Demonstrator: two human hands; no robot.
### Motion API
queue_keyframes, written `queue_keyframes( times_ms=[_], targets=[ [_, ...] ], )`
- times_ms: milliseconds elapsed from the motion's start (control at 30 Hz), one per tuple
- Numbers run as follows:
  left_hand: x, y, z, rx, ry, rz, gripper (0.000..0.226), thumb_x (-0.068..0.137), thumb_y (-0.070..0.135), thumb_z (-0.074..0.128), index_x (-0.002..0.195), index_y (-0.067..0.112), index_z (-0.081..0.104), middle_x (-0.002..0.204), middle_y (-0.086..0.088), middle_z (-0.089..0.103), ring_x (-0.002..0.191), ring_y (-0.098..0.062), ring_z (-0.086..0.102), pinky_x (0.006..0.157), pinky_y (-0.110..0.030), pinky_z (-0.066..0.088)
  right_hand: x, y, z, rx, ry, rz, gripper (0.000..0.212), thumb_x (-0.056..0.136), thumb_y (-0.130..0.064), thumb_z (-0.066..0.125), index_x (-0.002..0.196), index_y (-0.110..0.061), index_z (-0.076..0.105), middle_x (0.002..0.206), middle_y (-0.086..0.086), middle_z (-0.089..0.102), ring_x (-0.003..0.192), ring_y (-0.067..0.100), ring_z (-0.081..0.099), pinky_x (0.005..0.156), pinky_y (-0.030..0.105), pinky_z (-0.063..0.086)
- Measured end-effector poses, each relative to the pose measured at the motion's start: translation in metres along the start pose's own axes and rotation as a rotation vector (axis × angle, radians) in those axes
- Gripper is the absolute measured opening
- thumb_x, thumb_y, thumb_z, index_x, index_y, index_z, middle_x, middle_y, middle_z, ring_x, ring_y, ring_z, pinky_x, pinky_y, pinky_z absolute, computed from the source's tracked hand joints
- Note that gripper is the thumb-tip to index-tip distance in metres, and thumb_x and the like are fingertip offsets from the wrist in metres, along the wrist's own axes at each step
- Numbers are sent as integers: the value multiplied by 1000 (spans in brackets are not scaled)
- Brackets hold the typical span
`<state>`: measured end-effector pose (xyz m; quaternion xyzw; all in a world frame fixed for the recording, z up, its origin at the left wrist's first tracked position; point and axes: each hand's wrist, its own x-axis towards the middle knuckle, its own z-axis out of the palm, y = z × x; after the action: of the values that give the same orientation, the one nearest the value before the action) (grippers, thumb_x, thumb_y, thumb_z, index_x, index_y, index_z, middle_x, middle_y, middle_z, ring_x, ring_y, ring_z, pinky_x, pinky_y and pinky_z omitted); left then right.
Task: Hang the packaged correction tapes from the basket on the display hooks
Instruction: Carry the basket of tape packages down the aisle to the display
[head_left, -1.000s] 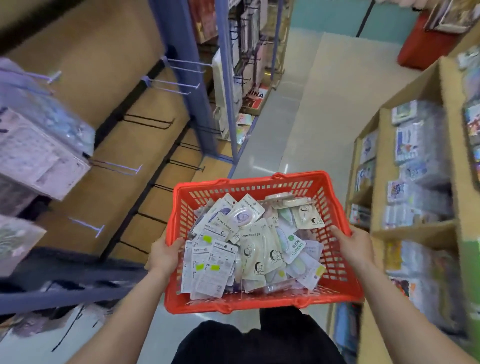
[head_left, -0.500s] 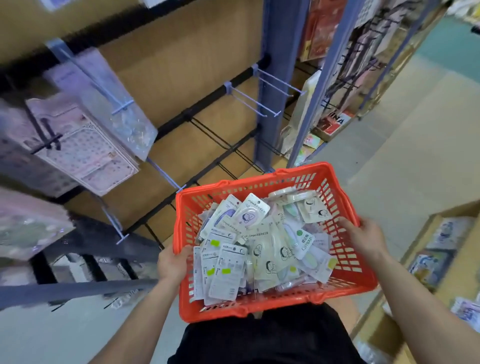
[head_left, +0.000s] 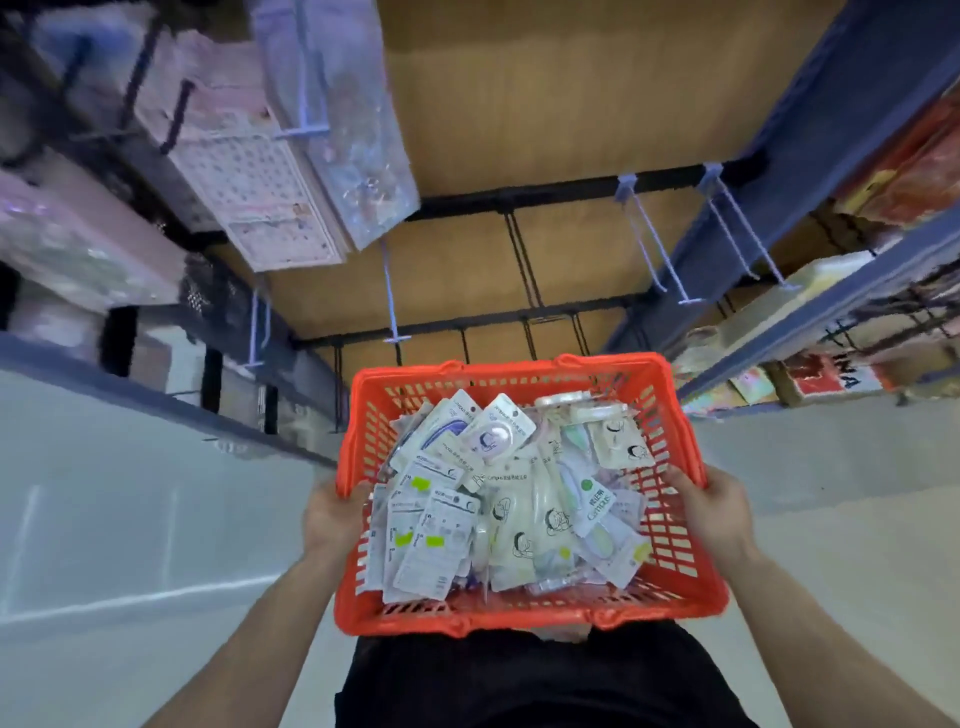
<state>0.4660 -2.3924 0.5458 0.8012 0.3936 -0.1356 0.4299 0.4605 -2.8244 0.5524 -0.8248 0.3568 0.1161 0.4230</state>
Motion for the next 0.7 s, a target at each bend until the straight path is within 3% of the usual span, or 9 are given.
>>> queue_keyframes(
  times_ms=[133,233,333,467,700],
  targets=[
    [-46,-13,43,-85,136,-103,13,94,24,67,95,12,74,84,-10,75,80,-29,71,71,-38,53,54,5,-12,-79,-125,-110,24,95,-37,67,90,-15,73,70,5,73,65,26,72,68,41,60],
    [-68,-25,73,-122,207,-151,10,94,19,68,97,12,74,78,-10,69,77,-28,69,69,-33,46,87,23,-12,-147,-174,-186,27,96,-38,66,83,-15,71,72,8,72,70,32,71,72,46,59],
    [-70,-51,99,-89,220,-196,15,95,21,67,104,12,74,83,-9,70,76,-26,67,74,-33,50,102,43,-2,-159,-200,-175,23,97,-38,65,81,-22,68,75,9,72,73,31,71,74,43,59],
    [-43,-100,137,-72,184,-251,15,96,27,65,105,16,71,97,-14,77,85,-33,73,86,-49,60,122,92,35,-167,-214,-113,27,97,-36,65,77,-19,66,74,13,72,71,33,70,70,40,55],
    [56,-220,223,-62,148,-256,16,96,27,65,106,16,71,97,-13,77,84,-32,73,86,-49,60,176,207,150,-206,-191,-64,26,97,-38,66,85,-15,70,74,8,72,69,30,70,74,47,60]
  ],
)
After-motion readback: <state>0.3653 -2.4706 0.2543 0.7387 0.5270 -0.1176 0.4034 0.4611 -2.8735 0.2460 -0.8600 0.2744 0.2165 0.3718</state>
